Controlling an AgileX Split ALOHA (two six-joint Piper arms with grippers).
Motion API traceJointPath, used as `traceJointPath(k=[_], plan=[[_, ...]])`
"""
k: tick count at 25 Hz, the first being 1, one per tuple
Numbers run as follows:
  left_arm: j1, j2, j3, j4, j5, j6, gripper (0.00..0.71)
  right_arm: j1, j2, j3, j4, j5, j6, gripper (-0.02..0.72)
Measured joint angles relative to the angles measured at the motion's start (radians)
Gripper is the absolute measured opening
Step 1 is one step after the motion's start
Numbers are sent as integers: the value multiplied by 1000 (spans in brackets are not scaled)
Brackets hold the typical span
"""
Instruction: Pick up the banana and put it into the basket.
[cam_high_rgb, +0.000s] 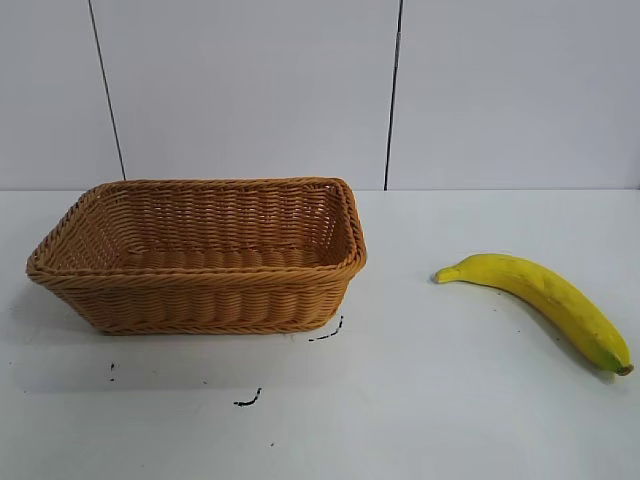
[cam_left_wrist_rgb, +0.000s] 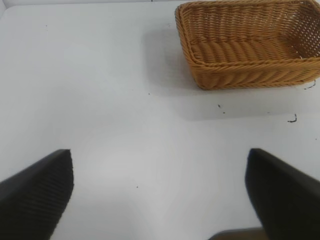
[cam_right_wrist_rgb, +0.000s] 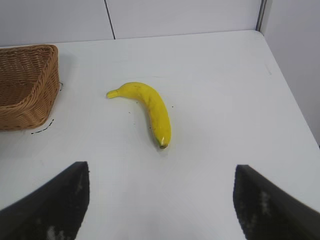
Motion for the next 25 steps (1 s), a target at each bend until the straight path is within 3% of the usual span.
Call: traceJointPath(k=[12,25], plan=[[0,0,0,0,0,0,693,0,44,-22,0,0,0,543],[0,0,0,0,0,0,693,0,675,-381,-4,-53,-17,543]])
